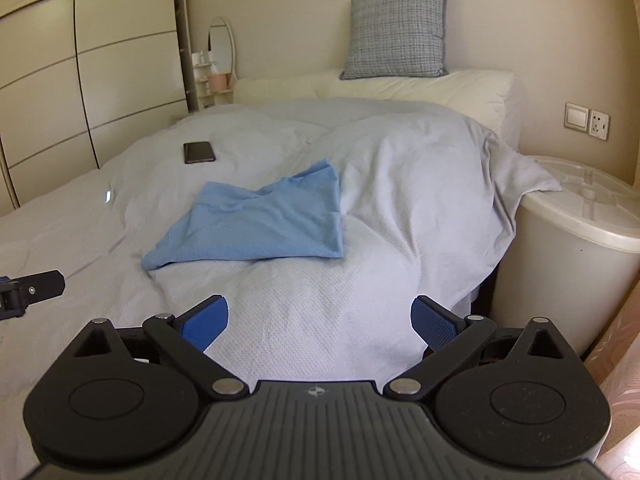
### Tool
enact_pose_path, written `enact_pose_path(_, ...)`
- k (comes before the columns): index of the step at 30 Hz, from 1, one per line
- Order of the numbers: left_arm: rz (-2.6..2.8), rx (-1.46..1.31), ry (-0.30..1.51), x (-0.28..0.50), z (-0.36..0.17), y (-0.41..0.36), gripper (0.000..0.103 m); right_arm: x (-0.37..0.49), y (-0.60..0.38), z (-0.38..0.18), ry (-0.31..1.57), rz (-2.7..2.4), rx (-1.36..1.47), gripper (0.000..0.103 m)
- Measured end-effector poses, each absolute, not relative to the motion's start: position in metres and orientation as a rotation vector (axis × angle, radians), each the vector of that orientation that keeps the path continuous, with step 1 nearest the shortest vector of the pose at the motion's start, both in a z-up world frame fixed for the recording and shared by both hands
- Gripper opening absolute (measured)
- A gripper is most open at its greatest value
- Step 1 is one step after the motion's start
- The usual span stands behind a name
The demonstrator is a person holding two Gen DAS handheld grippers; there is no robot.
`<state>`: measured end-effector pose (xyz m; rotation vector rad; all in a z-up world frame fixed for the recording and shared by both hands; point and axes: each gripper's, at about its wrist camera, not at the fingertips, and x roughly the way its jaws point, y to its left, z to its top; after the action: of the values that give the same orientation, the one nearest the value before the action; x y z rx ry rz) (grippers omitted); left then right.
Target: Fold clothes
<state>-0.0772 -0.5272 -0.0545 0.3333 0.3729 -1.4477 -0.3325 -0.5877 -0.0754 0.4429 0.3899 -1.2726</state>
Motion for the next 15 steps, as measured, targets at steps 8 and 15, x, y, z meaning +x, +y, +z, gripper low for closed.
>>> enact_pose_path(8, -1.448, 0.385, 0.34, -0.077, -0.064, -0.529, 0.102, -0.308, -0.591, -0.075, 0.434, -1.225, 0.435, 0.101)
enact_pose_path(15, -1.461, 0.37, 0.47, -0.071, -0.065, -0.542, 0.102, -0.297, -0.597, -0.075, 0.453, -1.231, 0.458, 0.101)
